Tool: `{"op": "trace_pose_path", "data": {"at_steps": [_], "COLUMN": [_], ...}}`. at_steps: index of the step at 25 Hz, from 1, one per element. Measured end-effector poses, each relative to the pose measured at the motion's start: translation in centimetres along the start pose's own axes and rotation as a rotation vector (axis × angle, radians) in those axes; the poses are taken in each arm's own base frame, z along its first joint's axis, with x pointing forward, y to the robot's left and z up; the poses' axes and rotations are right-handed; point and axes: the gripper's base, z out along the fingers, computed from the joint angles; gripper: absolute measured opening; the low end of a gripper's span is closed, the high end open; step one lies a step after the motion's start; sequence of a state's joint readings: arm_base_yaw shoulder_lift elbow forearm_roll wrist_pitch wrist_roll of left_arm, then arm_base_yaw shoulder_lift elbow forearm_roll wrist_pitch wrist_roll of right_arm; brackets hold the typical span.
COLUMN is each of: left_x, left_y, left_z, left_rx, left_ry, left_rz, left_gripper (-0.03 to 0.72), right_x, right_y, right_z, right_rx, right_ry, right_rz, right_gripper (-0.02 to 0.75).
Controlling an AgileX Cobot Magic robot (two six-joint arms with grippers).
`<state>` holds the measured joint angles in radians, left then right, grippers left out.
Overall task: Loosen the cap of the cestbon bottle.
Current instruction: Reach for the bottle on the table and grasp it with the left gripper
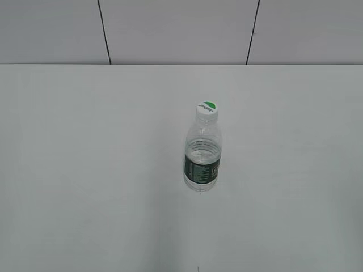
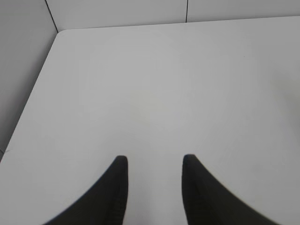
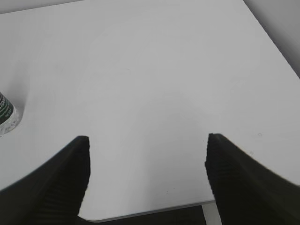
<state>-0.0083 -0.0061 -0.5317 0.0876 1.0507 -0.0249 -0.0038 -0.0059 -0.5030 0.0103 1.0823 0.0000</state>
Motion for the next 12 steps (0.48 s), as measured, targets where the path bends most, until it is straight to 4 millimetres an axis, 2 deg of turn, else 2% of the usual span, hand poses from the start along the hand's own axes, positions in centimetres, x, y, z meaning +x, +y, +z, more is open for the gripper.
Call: {"op": "trace_pose_path", "data": {"at_steps": [12], "left_x": [0.0], "left_y": [0.01], "left_z": [0.0], "left_rx": [-0.001], "left_ry": [0.0], "left_rz": [0.0], "left_gripper": [0.242], "right_x": [0.0], "right_y": [0.0], "right_z": [0.0], "right_rx": [0.0], "right_ry": [0.0], "right_rz": [0.0], "right_gripper": [0.59]}}
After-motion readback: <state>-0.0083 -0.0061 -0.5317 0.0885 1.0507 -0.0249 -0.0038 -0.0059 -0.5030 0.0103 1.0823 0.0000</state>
